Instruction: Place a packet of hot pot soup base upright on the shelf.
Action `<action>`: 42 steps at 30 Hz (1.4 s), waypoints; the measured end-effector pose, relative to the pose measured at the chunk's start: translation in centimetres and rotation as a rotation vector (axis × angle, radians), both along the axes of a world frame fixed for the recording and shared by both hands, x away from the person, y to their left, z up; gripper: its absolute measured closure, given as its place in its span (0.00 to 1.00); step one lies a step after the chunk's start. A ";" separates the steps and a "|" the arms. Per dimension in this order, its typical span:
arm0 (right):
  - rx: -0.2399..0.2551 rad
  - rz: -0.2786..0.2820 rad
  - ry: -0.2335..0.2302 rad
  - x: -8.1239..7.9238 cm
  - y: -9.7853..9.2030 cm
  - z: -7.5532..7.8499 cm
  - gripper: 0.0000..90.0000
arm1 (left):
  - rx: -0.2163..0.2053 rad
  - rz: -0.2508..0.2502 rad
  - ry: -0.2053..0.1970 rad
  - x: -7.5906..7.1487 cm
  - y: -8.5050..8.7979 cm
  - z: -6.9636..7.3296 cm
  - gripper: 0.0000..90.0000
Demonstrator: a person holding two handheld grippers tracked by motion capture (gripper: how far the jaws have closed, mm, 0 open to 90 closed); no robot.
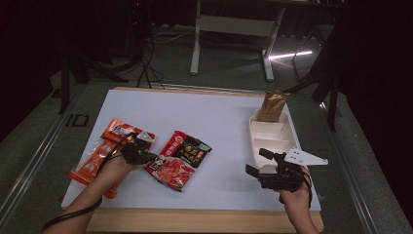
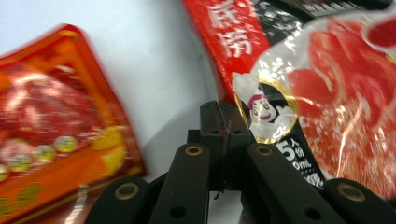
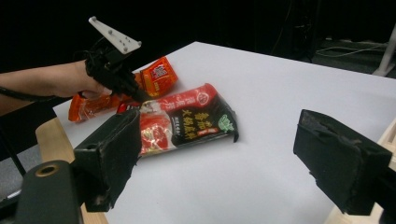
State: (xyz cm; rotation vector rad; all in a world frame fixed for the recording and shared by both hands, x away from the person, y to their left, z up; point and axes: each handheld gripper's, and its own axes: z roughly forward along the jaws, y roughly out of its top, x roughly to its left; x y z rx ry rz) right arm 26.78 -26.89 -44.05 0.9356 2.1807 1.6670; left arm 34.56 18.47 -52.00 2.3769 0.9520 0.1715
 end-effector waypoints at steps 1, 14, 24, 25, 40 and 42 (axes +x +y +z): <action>0.002 -0.001 -0.001 0.0 0.0 0.0 0.17 | -0.002 -0.005 0.001 -0.2 -0.1 0.0 1.00; -0.002 0.002 -0.001 -0.1 0.2 0.0 0.17 | -0.032 -0.060 0.021 -1.8 -2.4 -0.1 1.00; -0.011 0.004 -0.008 -0.2 0.2 0.0 0.17 | -0.034 -0.130 0.023 -2.9 -5.3 0.0 1.00; -0.011 0.005 -0.008 -0.2 0.2 0.0 0.17 | -0.036 -0.129 0.023 -2.9 -5.5 0.0 1.00; -0.025 0.012 -0.014 -0.4 0.6 0.1 0.19 | -0.057 -0.161 0.021 -2.8 -8.0 -0.1 1.00; -0.032 0.008 -0.018 -0.4 0.6 0.1 0.19 | -0.066 -0.163 0.026 -2.8 -8.3 -0.2 1.00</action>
